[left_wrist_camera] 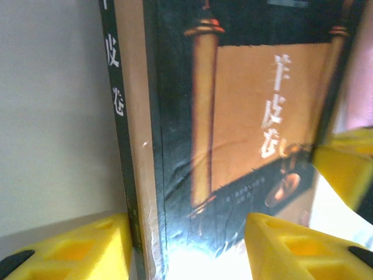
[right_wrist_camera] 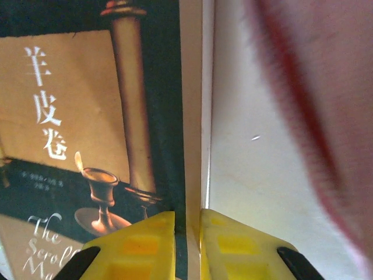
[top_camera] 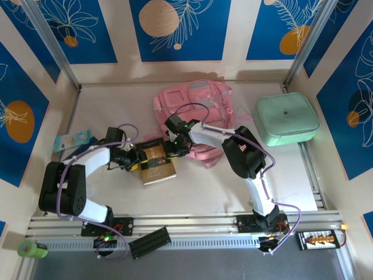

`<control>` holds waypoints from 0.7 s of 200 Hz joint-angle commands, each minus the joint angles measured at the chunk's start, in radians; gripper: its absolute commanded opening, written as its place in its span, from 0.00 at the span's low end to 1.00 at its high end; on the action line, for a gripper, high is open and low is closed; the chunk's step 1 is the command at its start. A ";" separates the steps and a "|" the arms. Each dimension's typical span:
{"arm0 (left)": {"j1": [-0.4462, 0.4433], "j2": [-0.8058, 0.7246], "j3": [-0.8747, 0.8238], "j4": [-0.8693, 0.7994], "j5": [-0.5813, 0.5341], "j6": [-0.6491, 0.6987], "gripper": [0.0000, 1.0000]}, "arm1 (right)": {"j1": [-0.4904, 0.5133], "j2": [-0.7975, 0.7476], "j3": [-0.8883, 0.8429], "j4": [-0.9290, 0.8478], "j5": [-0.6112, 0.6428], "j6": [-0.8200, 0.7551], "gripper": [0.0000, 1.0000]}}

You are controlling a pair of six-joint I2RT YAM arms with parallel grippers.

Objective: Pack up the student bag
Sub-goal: Pick up the book at the center of the table.

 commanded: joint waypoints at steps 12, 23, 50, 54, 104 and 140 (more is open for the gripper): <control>-0.013 -0.081 -0.007 0.131 0.235 -0.006 0.47 | 0.011 0.052 -0.040 -0.034 0.055 0.004 0.15; -0.014 -0.087 -0.021 0.160 0.250 -0.021 0.46 | 0.014 0.053 -0.038 -0.038 0.062 0.004 0.15; -0.016 -0.077 -0.042 0.227 0.277 -0.055 0.44 | 0.017 0.059 -0.035 -0.045 0.078 0.001 0.14; -0.015 -0.071 -0.041 0.227 0.276 -0.056 0.43 | 0.017 0.060 -0.034 -0.047 0.081 0.001 0.14; -0.015 -0.030 0.012 0.109 0.161 -0.029 0.10 | 0.024 0.038 -0.039 -0.046 0.101 -0.013 0.16; -0.014 -0.114 0.089 -0.009 0.052 -0.029 0.00 | 0.034 -0.118 -0.082 0.003 0.065 0.004 0.31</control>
